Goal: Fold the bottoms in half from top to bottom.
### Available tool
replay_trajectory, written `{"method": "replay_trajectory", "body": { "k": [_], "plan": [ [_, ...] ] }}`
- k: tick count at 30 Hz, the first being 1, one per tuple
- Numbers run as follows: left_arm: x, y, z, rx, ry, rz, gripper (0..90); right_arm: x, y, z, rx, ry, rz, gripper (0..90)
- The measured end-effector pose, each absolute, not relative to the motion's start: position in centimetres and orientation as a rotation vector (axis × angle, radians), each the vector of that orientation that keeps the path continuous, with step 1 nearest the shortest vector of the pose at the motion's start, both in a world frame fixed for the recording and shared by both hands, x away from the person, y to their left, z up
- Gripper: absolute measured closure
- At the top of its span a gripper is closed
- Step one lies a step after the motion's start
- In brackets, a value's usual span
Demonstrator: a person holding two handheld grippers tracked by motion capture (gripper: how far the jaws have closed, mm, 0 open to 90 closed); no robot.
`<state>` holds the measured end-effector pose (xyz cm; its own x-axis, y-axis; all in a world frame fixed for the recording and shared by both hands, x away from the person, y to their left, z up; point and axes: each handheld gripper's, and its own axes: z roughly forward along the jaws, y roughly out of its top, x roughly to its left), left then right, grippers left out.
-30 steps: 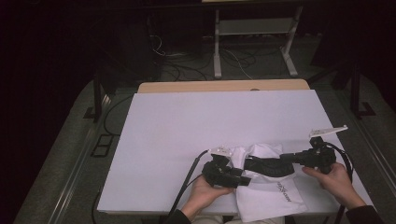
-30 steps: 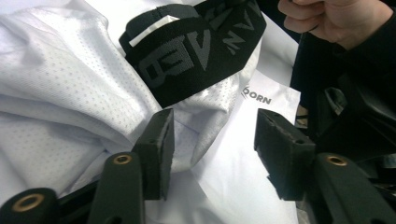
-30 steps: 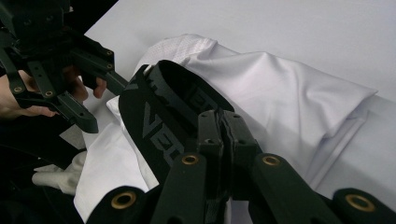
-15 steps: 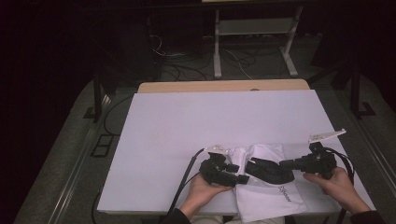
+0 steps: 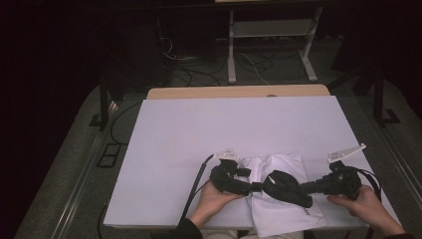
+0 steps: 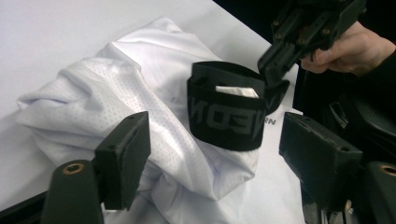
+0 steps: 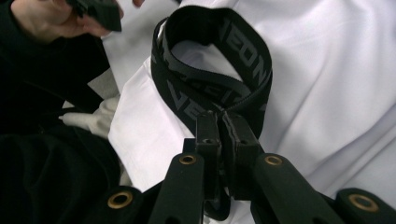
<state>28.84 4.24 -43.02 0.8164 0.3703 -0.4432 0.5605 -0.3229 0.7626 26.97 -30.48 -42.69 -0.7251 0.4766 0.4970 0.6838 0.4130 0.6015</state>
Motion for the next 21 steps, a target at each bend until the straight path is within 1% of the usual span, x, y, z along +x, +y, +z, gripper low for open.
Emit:
{"method": "replay_trajectory", "body": {
  "k": [7, 17, 21],
  "plan": [
    [29.1, 4.5, -42.6, 1.933, 0.672, -0.183, 15.8, 26.1, -30.1, -42.8, -0.959, -2.469, -1.128, 82.2],
    [29.5, 5.2, -42.4, 1.909, 0.648, -0.134, 12.6, 25.1, -30.1, -43.2, -0.936, -2.487, -1.07, 81.1],
    [29.7, 5.6, -42.5, 1.909, 0.646, -0.113, 9.6, 24.8, -30.2, -43.2, -0.937, -2.498, -1.053, 80.9]
  ]
}}
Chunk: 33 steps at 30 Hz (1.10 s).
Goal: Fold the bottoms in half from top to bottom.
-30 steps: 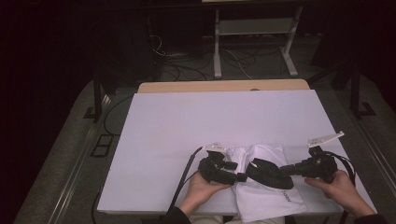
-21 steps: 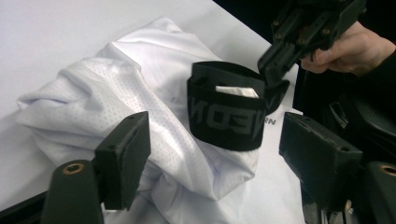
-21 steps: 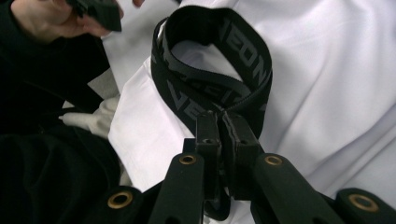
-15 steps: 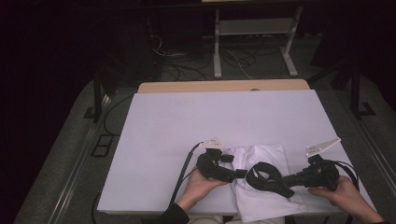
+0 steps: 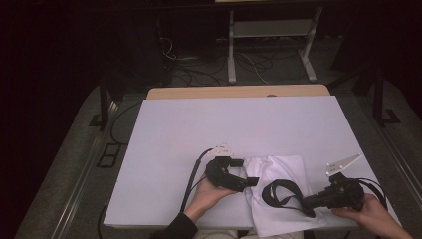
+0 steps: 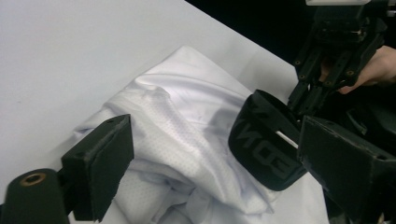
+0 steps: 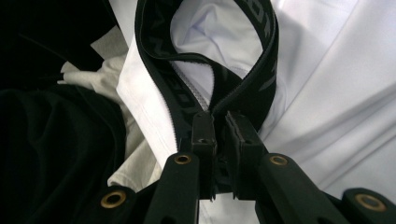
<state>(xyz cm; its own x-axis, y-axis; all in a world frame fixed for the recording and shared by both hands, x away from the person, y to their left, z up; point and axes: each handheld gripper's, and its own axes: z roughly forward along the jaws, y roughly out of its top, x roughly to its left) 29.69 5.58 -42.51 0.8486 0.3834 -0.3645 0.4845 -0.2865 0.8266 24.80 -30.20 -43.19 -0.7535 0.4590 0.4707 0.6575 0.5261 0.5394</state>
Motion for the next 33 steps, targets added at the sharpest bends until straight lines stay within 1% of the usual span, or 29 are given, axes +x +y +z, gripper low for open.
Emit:
{"method": "replay_trajectory", "body": {
  "k": [5, 10, 15, 21, 24, 27, 29, 33],
  "plan": [
    [29.8, 6.1, -42.4, 1.894, 0.642, -0.091, 6.8, 24.5, -30.3, -43.0, -0.944, -2.508, -1.044, 79.1],
    [30.0, 6.6, -42.4, 1.871, 0.642, -0.084, 5.4, 24.7, -30.7, -42.1, -0.964, -2.527, -1.086, 73.8],
    [30.2, 6.8, -42.4, 1.859, 0.653, -0.084, 4.2, 25.8, -30.6, -41.0, -0.998, -2.53, -1.162, 71.6],
    [30.3, 7.1, -42.4, 1.845, 0.656, -0.086, 3.9, 28.0, -29.4, -40.2, -1.024, -2.519, -1.224, 71.0],
    [30.3, 7.2, -42.4, 1.84, 0.658, -0.081, 3.9, 29.3, -28.6, -40.3, -1.04, -2.512, -1.231, 73.2],
    [30.4, 7.4, -42.4, 1.826, 0.665, -0.086, 3.9, 30.5, -28.0, -40.6, -1.052, -2.482, -1.243, 82.0],
    [30.5, 7.5, -42.4, 1.826, 0.668, -0.082, 3.9, 31.2, -27.6, -40.9, -1.065, -2.471, -1.242, 85.4],
    [30.6, 7.7, -42.4, 1.817, 0.676, -0.079, 3.9, 31.9, -26.9, -41.3, -1.057, -2.464, -1.234, 88.1]
  ]
}}
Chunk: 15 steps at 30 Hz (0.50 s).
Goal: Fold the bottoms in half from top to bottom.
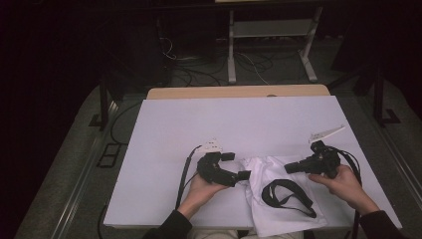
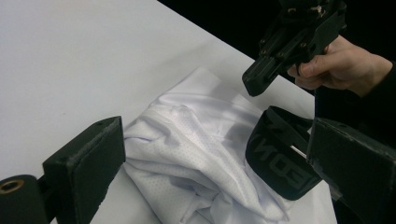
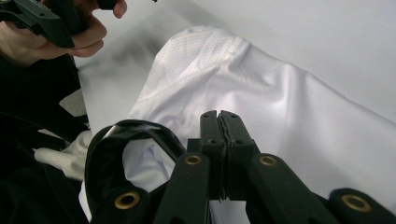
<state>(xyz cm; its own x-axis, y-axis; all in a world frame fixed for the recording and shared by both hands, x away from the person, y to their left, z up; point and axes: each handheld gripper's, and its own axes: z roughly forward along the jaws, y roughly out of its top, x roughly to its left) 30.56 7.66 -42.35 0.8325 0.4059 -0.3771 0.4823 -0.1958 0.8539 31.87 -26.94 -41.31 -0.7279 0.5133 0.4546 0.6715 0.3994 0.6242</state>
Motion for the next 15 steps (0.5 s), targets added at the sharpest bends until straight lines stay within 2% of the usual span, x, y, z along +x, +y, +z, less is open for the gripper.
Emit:
{"method": "replay_trajectory", "body": {
  "k": [15],
  "plan": [
    [30.6, 7.6, -42.7, 1.817, 0.682, -0.098, 3.9, 31.3, -24.4, -42.9, -0.897, -2.45, -1.096, 88.8]
  ]
}}
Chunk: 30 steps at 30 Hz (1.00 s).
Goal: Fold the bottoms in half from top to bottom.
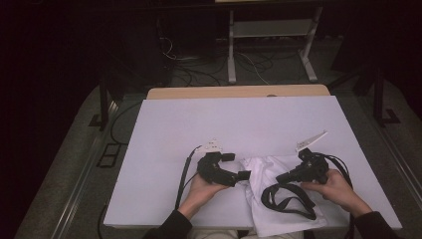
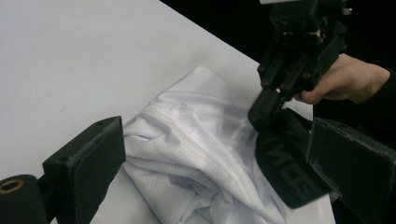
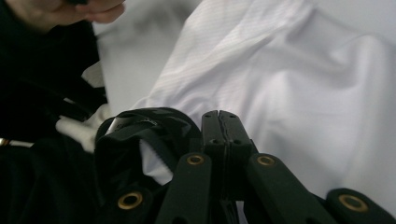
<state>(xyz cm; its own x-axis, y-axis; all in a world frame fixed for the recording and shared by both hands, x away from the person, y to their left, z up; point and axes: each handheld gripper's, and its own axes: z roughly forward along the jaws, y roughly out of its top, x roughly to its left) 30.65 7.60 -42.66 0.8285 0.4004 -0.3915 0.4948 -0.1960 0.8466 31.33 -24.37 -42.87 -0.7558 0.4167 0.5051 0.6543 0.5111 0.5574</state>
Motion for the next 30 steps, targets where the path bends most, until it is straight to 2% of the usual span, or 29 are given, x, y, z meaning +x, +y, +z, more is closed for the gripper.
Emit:
{"method": "replay_trajectory", "body": {
  "k": [14, 30],
  "plan": [
    [30.7, 7.8, -42.9, 1.81, 0.706, -0.098, 3.9, 27.8, -23.8, -43.3, -0.751, -2.458, -1.019, 88.8],
    [31.1, 7.7, -43.1, 1.802, 0.733, -0.097, 3.9, 26.2, -23.5, -44.6, -0.67, -2.533, -0.863, 88.9]
  ]
}}
